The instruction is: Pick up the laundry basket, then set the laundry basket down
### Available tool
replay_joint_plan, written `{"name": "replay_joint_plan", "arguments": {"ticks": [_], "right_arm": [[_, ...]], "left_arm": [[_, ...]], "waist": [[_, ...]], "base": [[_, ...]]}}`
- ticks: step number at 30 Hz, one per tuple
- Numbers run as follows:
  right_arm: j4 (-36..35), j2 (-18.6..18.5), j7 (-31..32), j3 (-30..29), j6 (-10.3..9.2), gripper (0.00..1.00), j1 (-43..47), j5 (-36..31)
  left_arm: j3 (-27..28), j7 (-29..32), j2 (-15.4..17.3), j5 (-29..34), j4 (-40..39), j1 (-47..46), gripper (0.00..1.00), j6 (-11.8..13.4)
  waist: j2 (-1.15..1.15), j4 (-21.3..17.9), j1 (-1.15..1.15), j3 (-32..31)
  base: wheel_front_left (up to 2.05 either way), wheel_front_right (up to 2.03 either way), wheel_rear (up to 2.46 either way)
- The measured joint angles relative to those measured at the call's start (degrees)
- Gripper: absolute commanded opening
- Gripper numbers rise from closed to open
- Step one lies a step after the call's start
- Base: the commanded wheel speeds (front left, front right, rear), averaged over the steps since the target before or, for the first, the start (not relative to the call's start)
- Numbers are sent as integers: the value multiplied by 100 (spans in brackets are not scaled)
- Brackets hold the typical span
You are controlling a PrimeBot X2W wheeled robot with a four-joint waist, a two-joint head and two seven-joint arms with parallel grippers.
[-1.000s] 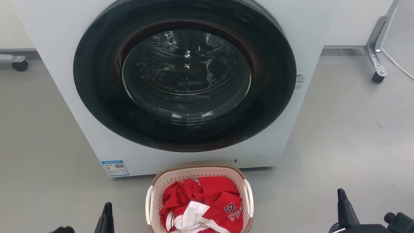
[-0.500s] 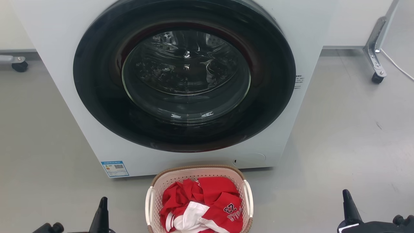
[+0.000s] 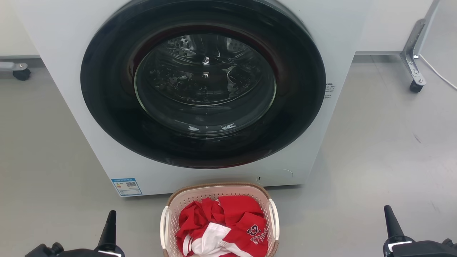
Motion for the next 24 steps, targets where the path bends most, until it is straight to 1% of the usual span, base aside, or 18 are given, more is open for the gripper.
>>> {"name": "replay_joint_plan", "arguments": {"ticks": [10, 24], "right_arm": [[158, 3, 203, -208, 136, 0, -194, 818], [352, 7, 499, -488, 377, 0, -370, 1986]], "left_arm": [[153, 197, -13, -834, 130, -171, 0, -151], [371, 489, -49, -2074, 324, -432, 0, -352]], "waist": [[0, -5, 0, -10], [0, -12, 0, -24]], "base": [[0, 0, 0], [0, 0, 0]]}}
